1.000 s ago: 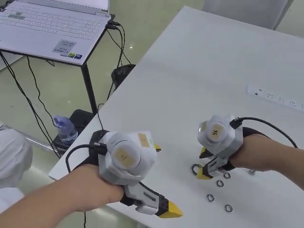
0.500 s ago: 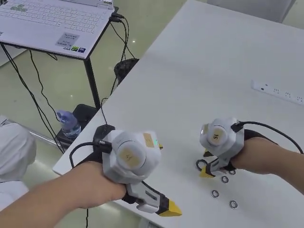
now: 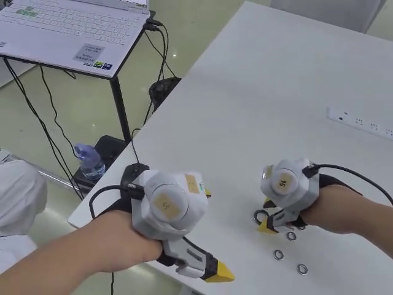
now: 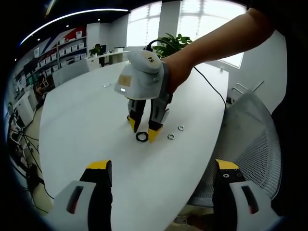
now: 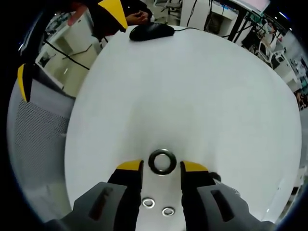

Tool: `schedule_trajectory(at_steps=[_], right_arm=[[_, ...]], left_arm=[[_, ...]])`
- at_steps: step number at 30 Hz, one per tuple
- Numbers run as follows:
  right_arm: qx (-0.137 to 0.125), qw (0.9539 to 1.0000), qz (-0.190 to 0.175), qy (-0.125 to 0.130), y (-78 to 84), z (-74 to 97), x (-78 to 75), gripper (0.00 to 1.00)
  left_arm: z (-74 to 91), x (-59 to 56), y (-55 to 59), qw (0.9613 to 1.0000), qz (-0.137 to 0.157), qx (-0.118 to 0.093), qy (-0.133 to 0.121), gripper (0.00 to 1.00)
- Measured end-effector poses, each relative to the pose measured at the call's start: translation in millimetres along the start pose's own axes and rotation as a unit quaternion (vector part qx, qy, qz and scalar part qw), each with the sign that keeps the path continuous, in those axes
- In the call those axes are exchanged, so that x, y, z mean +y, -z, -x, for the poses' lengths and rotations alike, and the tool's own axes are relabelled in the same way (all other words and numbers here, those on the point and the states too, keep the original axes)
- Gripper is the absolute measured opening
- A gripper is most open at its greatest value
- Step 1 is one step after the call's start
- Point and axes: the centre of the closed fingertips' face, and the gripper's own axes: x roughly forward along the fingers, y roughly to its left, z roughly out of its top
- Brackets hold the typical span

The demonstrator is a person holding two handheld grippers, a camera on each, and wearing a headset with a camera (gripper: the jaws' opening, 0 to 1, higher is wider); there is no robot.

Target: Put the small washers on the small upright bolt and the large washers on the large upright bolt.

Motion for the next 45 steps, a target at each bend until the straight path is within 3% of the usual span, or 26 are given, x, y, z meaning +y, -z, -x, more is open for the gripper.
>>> schedule_trajectory(at_steps=[6, 14, 30, 45], right_arm=[[0.014, 0.9999, 0.000, 0.002, -0.3, -0.9, -0.4, 0.25], [0.037, 0.9993, -0.001, 0.007, -0.9, -1.8, 0.3, 0.22], [0.032, 0.9987, -0.039, 0.009, 1.1, 0.0, -0.9, 0.21], [0.017, 0.9968, -0.078, 0.009, 12.0, 34.3, 3.7, 0.21]], left_arm=[[0.2, -2.1, 2.5, 1.0000, 0.002, 0.001, 0.002, 0.85], [0.9, -2.9, -1.9, 1.0000, -0.001, -0.002, 0.004, 0.84], [0.7, -5.9, -5.0, 1.0000, 0.001, -0.001, 0.004, 0.82], [4.8, -2.7, -7.9, 0.9999, 0.009, -0.008, -0.002, 0.82]])
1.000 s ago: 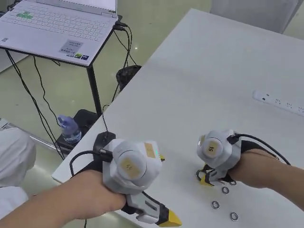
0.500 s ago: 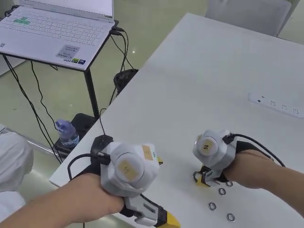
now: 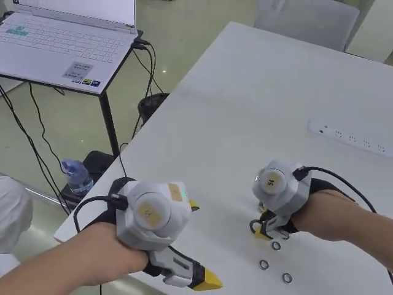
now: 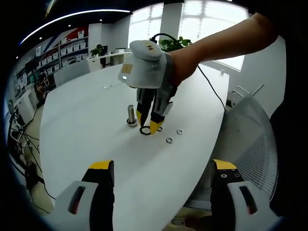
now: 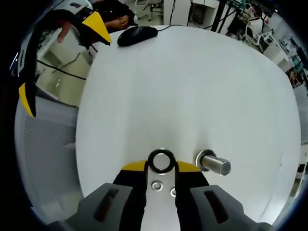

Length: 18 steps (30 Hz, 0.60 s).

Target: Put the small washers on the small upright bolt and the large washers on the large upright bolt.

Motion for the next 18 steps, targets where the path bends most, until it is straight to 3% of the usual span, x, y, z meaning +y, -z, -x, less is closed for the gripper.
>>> schedule_trajectory(at_steps=[4, 12, 18], right_arm=[[-0.001, 1.0000, -0.004, 0.003, 6.7, 12.9, 0.1, 0.21], [-0.002, 0.9996, -0.021, 0.017, 23.6, 35.3, -13.8, 0.21], [-0.003, 0.9991, -0.032, 0.028, 32.2, 45.5, -26.8, 0.21]], left_arm=[[-0.8, -0.7, -5.7, 0.9997, 0.016, -0.016, 0.000, 0.85], [-4.7, -1.5, -3.6, 1.0000, 0.007, -0.002, -0.003, 0.86], [-5.7, -3.9, -5.5, 1.0000, 0.008, -0.005, 0.001, 0.88]])
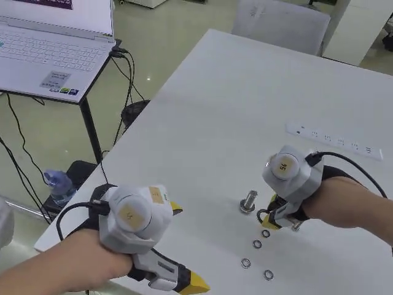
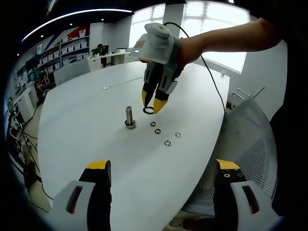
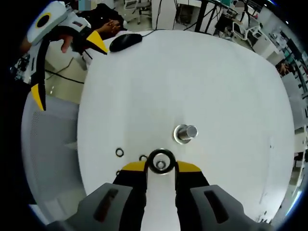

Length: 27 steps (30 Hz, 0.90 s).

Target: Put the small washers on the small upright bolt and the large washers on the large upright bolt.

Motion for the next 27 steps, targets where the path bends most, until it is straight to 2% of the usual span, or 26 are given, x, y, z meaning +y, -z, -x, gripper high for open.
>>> schedule_trajectory(at_steps=[4, 6, 15, 21, 23, 27], right_arm=[[-0.003, 1.0000, -0.004, 0.003, 0.0, 2.2, -6.2, 0.21], [-0.005, 1.0000, -0.007, 0.004, -0.9, 2.7, -9.1, 0.21], [-0.011, 0.9998, -0.015, 0.011, -8.1, 8.0, -25.6, 0.21], [-0.014, 0.9996, -0.020, 0.016, -14.2, 12.1, -39.8, 0.21], [-0.018, 0.9995, -0.021, 0.016, -19.3, 15.2, -40.0, 0.21], [-0.019, 0.9996, -0.016, 0.015, -24.6, 10.0, -42.7, 0.21]], left_arm=[[-0.1, -1.0, -1.8, 1.0000, -0.001, -0.001, 0.001, 0.90], [-1.1, -4.0, -5.6, 0.9998, 0.008, -0.014, 0.008, 0.91], [-5.1, 0.1, 2.1, 1.0000, 0.001, 0.001, 0.006, 0.92], [-7.9, 4.5, 1.1, 1.0000, -0.002, 0.004, 0.002, 0.91], [-8.8, 5.8, 0.0, 1.0000, -0.003, 0.003, 0.002, 0.91], [-9.9, 8.4, -2.8, 1.0000, 0.001, -0.003, -0.001, 0.92]])
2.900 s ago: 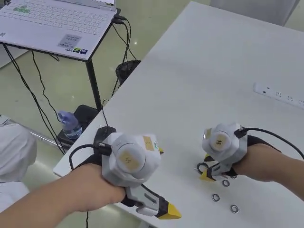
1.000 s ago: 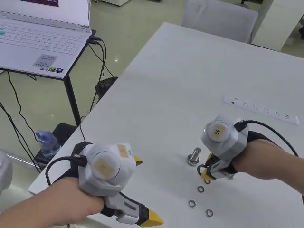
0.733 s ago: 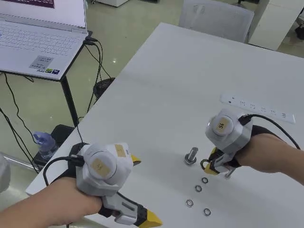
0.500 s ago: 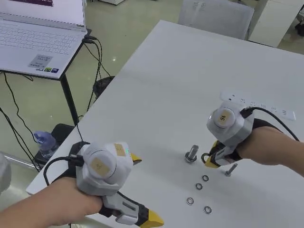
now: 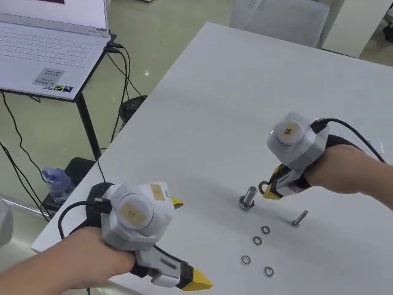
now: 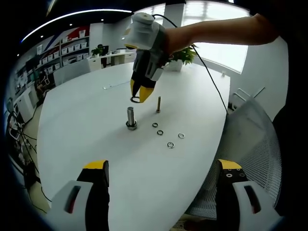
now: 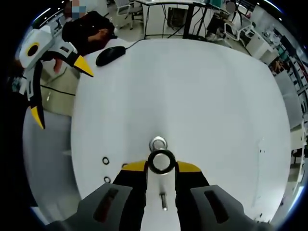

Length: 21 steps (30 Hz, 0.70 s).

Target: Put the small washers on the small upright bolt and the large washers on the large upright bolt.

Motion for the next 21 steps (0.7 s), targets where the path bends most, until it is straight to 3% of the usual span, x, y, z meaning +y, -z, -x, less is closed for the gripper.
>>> schedule_trajectory(at_steps=[9, 21], right_arm=[[0.000, 0.9999, 0.006, -0.010, -12.8, -7.8, -1.1, 0.21], [0.018, 0.9995, 0.017, -0.018, -12.6, -20.9, 2.5, 0.21]], left_arm=[[-0.8, 5.3, 1.3, 1.0000, -0.005, 0.002, -0.006, 0.95], [-2.2, 7.1, 6.8, 0.9999, -0.009, 0.012, 0.000, 0.98]])
